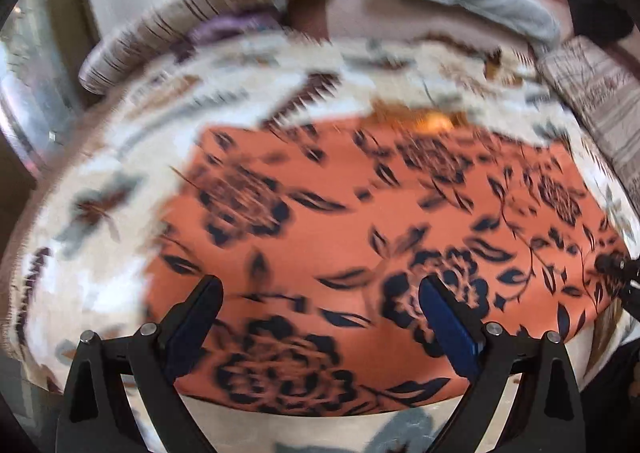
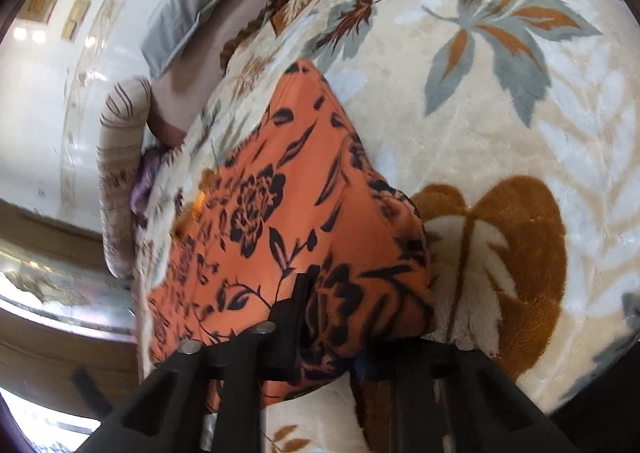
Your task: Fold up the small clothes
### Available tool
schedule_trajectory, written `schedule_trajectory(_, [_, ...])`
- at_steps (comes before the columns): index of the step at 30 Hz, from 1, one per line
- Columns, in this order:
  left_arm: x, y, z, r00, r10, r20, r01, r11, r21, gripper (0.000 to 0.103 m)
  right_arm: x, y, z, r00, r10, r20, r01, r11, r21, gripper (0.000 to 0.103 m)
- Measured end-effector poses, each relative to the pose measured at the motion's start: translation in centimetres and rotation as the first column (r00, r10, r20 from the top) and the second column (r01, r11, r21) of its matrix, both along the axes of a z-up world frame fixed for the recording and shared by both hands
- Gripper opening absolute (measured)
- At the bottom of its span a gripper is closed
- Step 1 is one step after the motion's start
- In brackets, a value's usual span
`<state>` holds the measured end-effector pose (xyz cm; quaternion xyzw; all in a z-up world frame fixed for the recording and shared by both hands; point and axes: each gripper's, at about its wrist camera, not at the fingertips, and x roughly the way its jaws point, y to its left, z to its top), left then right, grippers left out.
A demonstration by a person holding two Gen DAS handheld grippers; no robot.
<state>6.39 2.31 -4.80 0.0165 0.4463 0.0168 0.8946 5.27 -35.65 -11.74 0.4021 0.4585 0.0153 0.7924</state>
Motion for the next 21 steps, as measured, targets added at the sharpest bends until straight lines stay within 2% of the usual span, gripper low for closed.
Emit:
schedule_trajectory(1, [-0.1, 0.3, -0.1, 1.000, 0.010, 0.004, -0.010, 1.000, -0.005, 0.098, 0.1, 0.2, 0.0, 1.000, 0.004, -0.002, -0.004, 1.000, -0.016, 0.019])
schedule_trajectory(3, [0.4, 0.3, -1.5, 0.999, -0.004, -0.046, 0.004, 1.000, -0.015, 0.098, 0.1, 0.4, 0.1, 1.000, -0.006, -0.004, 0.005, 1.000, -0.030, 0.023])
schedule_trajectory(5, [1.0, -0.5, -4.1, 0.992, -0.029, -0.123, 0.033, 0.999, 0.034, 0.101, 0.1, 0.2, -0.2, 0.999, -0.031, -0.008, 0.031, 1.000, -0.001, 0.026])
schedule_trajectory(6, [0.5, -1.0, -4.5, 0.996, -0.036, -0.079, 0.042, 0.996, 0.080, 0.102, 0.1, 0.1, -0.3, 0.999, -0.035, -0.009, 0.035, 0.999, 0.012, 0.028])
schedule_trajectory(7, [0.3, -1.1, -4.4, 0.997, -0.037, -0.065, 0.043, 0.995, 0.091, 0.102, 0.1, 0.1, -0.5, 0.999, -0.037, -0.012, 0.037, 0.999, 0.019, 0.030])
schedule_trajectory(9, [0.6, -0.9, -4.1, 0.996, -0.032, -0.081, 0.038, 0.997, 0.070, 0.102, 0.1, 0.1, -0.4, 0.999, -0.033, -0.010, 0.034, 0.999, 0.015, 0.030])
schedule_trajectory(11, [0.6, -0.6, -4.1, 0.996, -0.036, -0.083, 0.041, 0.998, 0.055, 0.102, 0.4, 0.6, -0.1, 1.000, -0.001, -0.005, 0.001, 0.999, -0.033, 0.027])
schedule_trajectory(13, [0.4, -0.7, -4.1, 0.997, -0.040, -0.072, 0.044, 0.997, 0.063, 0.102, 0.6, 1.1, 0.4, 1.000, 0.022, -0.001, -0.023, 0.997, -0.071, 0.017])
schedule_trajectory(14, [0.3, -0.7, -4.1, 0.997, -0.042, -0.070, 0.046, 0.997, 0.064, 0.102, 0.6, 1.4, 1.0, 1.000, 0.026, 0.009, -0.025, 0.995, -0.092, 0.015])
schedule_trajectory(17, [0.1, 0.2, -3.2, 0.997, -0.024, -0.070, 0.024, 1.000, 0.001, 0.101, 0.8, 2.5, 3.5, 0.996, 0.054, 0.072, -0.042, 0.987, -0.153, 0.014])
schedule_trajectory(21, [-1.1, 4.9, 1.6, 0.993, 0.082, 0.083, -0.070, 0.988, -0.139, 0.101, 1.7, 6.8, 9.4, 0.968, 0.159, 0.193, -0.102, 0.955, -0.279, 0.013])
